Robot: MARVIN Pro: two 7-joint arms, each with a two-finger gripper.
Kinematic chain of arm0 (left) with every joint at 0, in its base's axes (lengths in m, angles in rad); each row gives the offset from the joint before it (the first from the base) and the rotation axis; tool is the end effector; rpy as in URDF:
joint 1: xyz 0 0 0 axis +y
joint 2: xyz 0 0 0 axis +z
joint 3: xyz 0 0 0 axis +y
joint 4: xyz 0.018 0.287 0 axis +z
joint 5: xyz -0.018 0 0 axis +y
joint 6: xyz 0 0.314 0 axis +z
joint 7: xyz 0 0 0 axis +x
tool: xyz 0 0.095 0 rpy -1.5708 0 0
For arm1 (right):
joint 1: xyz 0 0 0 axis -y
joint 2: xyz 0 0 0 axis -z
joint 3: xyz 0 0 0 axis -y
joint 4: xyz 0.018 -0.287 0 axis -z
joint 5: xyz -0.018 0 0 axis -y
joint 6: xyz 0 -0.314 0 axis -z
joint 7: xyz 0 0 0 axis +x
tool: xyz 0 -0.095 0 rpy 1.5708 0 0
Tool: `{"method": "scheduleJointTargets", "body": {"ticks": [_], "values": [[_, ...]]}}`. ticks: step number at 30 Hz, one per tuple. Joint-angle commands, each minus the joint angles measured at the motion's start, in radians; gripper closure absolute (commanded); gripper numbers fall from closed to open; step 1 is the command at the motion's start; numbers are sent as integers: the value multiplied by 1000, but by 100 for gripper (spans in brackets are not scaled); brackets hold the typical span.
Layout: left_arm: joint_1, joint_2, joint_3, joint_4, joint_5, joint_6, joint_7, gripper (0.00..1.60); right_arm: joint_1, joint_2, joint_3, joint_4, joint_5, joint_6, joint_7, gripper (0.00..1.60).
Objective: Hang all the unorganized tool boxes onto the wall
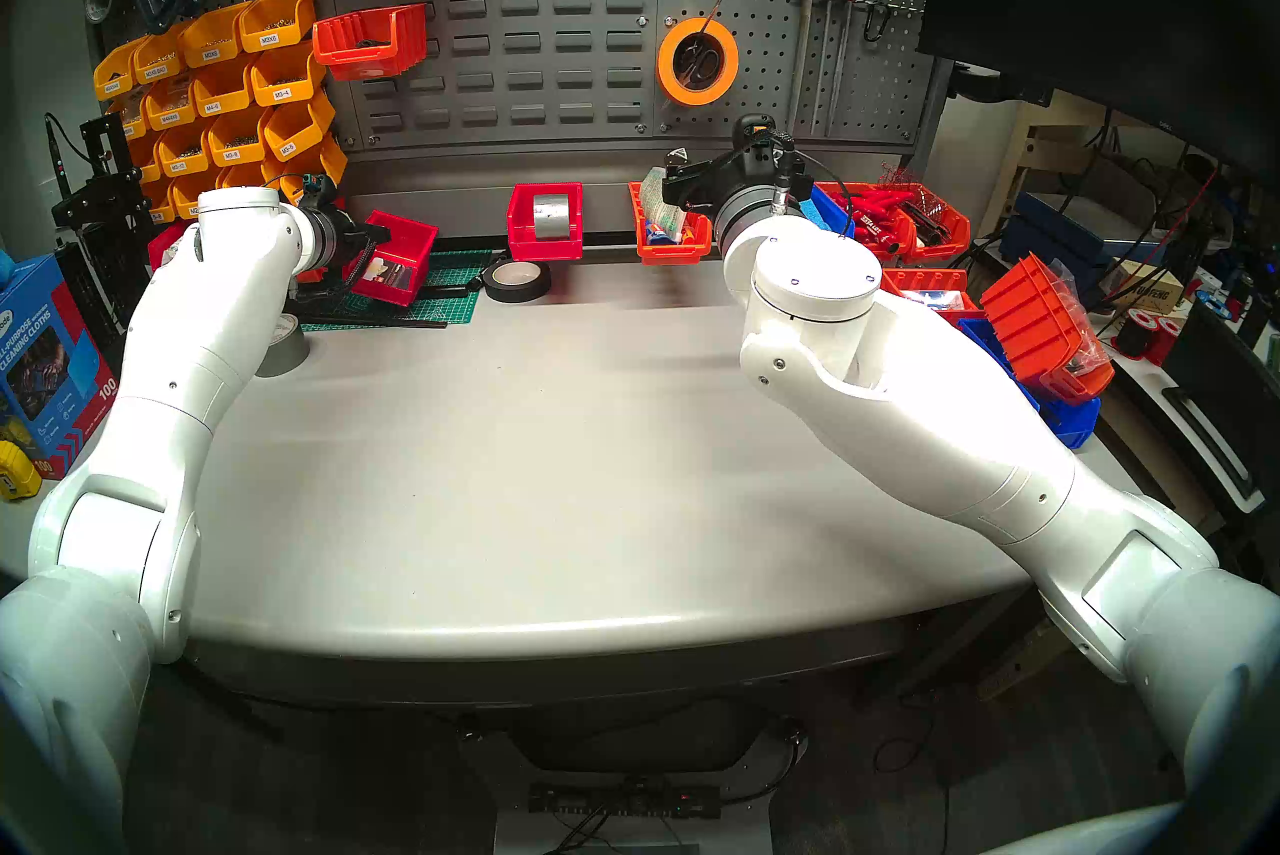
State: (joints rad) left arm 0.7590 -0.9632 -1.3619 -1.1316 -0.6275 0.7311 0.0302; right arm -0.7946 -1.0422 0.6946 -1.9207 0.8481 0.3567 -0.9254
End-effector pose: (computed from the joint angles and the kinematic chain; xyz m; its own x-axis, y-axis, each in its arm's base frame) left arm 0.5709 0.2087 -0.0985 0.3828 0.0552 0.9222 0.1132 -0.9935 0.0125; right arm 0.4454 0.1186 -0.0555 -0.1141 0.0422 0.9926 0.0568 -0.9972 0.0489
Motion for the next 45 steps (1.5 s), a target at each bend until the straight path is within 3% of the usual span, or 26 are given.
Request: {"method": "scheduleJointTargets", "body": {"ticks": [1,14,19,35,45], "values": [[15,-48,-27,3,-34,-30,0,160,15,-2,4,-8,-6,3,1,0],[125,-41,-138,-199,-144,58,-15,160,15,-2,4,-8,-6,2,1,0],[137,-53,-174,-230,-173,77,3,160,15,-2,4,-8,-6,3,1,0],[74,-140,-281,-187,-246,80,90,160,15,-2,4,-8,-6,2,1,0],[35,-153,-268,-169,-242,57,106,160,15,-2,4,-8,-6,2,1,0]]}}
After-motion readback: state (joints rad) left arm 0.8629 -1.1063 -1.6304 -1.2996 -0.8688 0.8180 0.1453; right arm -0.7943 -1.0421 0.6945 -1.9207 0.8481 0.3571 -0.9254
